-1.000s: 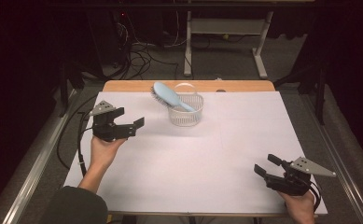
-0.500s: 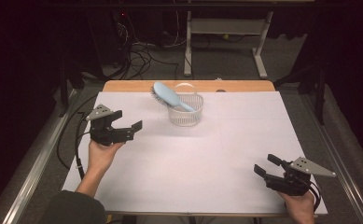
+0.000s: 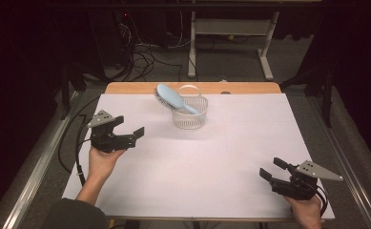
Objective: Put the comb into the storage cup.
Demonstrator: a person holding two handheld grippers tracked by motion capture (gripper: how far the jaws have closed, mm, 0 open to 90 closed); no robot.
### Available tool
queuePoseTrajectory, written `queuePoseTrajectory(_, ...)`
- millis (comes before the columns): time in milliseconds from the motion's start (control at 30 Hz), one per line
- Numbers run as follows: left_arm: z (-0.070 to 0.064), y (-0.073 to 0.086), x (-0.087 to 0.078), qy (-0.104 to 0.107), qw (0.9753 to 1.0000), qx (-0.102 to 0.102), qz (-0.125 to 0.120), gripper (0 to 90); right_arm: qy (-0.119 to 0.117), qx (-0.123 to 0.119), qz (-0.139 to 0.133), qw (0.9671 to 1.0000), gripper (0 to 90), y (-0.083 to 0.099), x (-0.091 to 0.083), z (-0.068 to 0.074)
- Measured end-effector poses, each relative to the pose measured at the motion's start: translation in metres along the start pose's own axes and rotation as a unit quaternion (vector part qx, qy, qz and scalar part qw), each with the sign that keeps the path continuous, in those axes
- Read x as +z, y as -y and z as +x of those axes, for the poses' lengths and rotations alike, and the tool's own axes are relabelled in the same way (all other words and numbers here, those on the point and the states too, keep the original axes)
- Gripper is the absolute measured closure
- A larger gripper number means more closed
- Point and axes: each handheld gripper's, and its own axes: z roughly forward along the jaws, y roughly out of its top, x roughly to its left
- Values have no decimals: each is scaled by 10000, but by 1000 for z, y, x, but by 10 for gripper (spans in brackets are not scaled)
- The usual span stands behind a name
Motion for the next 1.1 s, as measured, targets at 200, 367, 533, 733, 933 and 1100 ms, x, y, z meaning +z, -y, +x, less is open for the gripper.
queuePoseTrajectory(200, 1, 3, -3, 12, 10000, -43, 1, 74, 2, -16, 4, 10000, 268, 0, 0, 0)
queuePoseTrajectory(367, 1, 7, -6, 32, 10000, -77, -2, 74, -5, -19, 6, 10000, 268, 0, 0, 0)
queuePoseTrajectory(533, 1, 9, -9, 40, 9999, -105, -20, 74, -3, -21, 6, 10000, 268, 0, 0, 0)
queuePoseTrajectory(733, 1, 12, -11, 52, 9999, -133, -33, 74, -6, -18, 8, 10000, 268, 0, 0, 1)
queuePoseTrajectory(933, 0, 15, -14, 75, 9999, -144, -36, 74, -5, -18, 7, 10000, 267, 0, 0, 1)
queuePoseTrajectory(1100, -2, 18, -17, 97, 9998, -150, -55, 74, 0, -15, 4, 10000, 267, 0, 0, 1)
